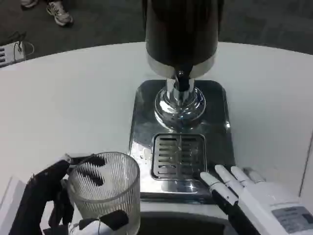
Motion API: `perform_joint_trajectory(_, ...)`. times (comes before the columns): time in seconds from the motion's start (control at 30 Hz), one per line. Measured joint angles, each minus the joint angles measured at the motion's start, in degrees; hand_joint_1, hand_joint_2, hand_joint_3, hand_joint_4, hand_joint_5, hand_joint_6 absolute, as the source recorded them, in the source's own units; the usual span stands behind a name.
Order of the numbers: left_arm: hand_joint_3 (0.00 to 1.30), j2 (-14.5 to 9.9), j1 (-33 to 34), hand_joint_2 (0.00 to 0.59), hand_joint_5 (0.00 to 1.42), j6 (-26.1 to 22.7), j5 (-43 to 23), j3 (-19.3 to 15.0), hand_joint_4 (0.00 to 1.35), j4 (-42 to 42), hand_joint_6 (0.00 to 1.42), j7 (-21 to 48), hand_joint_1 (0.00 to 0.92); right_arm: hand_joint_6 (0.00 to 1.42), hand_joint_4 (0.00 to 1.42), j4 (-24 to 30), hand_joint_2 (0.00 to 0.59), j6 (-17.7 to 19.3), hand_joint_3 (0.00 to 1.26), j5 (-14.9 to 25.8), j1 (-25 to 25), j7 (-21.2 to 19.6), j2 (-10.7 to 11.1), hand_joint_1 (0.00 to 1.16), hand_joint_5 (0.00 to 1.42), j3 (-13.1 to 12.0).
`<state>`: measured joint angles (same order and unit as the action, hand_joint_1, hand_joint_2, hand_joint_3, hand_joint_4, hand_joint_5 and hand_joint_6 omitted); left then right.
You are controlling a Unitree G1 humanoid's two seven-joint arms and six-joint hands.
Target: Grasp the cup under the faucet to collect the drink, then remove the cup.
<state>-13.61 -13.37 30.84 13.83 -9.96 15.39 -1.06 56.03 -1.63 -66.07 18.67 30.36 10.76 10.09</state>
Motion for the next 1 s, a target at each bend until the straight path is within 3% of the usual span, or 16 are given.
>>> perform_joint_trajectory(1.0,0.95,0.04,-0.66,0.000,1.27,0.56,0.08,-0.08,1.09,1.01,1.42,0.00,0.570,0.00,0.00,0.39,0.478,1.36,0.10,0.64,0.40,-0.02,-1.15,0.52,0.00,-0.78)
